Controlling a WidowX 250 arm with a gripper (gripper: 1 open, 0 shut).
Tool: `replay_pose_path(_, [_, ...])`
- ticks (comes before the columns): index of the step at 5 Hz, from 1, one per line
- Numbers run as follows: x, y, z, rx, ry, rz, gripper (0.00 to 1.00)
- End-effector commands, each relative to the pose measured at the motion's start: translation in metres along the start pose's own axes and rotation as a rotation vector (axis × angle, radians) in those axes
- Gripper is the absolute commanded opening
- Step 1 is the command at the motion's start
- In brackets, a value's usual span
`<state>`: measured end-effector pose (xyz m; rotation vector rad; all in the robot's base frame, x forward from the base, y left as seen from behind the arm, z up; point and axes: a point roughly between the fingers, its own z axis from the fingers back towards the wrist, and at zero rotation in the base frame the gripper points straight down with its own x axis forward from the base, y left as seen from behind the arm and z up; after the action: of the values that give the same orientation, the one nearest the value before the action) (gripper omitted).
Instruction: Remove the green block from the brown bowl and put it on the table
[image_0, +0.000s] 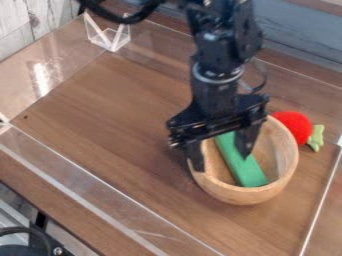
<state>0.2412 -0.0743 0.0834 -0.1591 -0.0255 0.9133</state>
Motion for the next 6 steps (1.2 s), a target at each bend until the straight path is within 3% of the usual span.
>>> replay_pose_path(1, [-0.008,-0.021,0.018,-0.073,-0.034,-0.019,1.0])
replay_pose_path(2, [-0.022,-0.031,0.018,-0.08,-0.034,-0.024,1.0])
replay_pose_path(3, [-0.023,-0.031,0.012,-0.083,-0.036,-0.009,1.0])
replay_pose_path(6, [-0.01,-0.023,-0.01,-0.05,-0.036,-0.069,1.0])
